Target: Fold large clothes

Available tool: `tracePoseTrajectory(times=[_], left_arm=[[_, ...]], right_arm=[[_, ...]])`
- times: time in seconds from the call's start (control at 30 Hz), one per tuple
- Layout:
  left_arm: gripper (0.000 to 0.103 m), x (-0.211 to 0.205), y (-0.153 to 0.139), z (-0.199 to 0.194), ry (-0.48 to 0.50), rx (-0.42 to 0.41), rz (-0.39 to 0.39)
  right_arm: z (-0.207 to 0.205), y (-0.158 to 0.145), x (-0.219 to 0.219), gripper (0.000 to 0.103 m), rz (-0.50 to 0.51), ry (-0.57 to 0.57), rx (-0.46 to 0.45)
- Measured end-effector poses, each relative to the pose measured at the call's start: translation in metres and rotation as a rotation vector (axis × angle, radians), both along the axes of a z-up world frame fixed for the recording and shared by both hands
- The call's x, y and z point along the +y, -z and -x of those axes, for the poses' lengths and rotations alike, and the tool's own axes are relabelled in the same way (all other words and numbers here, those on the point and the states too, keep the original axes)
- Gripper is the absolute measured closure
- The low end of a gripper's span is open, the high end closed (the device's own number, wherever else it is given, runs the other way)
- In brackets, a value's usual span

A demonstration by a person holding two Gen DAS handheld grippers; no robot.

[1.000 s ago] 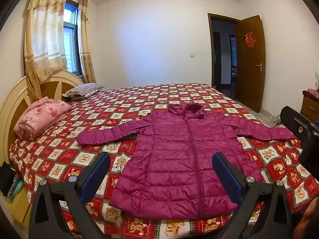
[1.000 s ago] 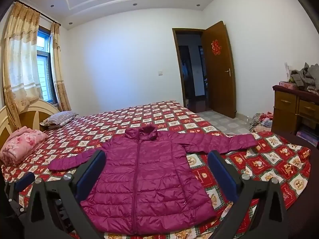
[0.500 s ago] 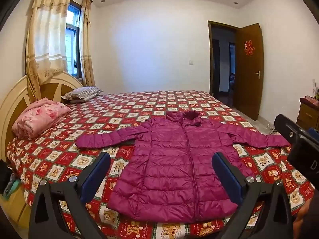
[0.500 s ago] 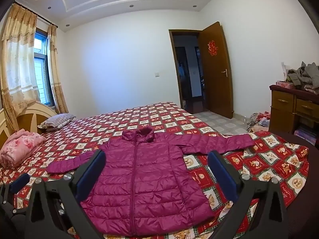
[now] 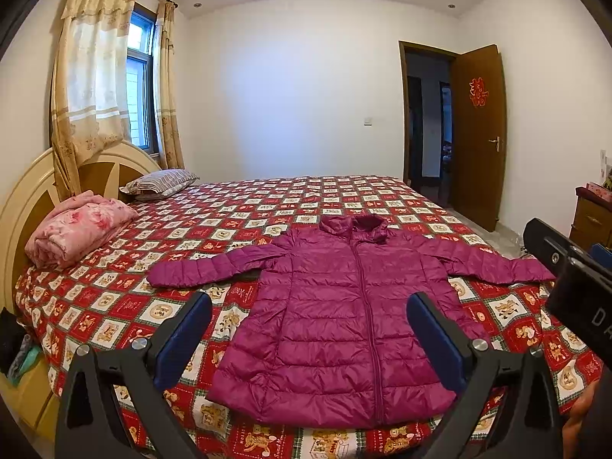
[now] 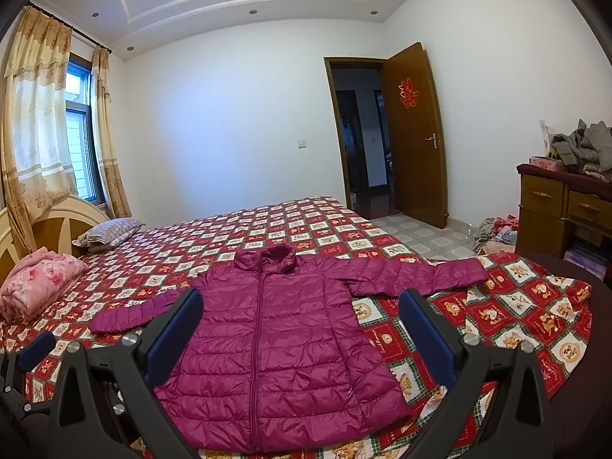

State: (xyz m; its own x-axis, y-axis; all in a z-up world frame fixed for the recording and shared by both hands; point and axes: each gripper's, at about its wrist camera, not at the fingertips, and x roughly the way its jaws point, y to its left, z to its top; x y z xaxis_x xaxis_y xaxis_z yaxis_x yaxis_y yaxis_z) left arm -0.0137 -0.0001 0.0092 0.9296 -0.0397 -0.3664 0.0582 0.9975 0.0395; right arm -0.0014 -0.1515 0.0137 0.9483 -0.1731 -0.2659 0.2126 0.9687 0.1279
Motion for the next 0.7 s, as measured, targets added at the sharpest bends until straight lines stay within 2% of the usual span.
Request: tracePoseTrajectory(times=[0.7], left_arm=[[0.001, -0.011, 0.000, 0.001, 0.002, -0.004, -0.003]], right_arm=[[0.000, -0.001, 0.002, 0.000, 0.001, -0.002, 0.004]])
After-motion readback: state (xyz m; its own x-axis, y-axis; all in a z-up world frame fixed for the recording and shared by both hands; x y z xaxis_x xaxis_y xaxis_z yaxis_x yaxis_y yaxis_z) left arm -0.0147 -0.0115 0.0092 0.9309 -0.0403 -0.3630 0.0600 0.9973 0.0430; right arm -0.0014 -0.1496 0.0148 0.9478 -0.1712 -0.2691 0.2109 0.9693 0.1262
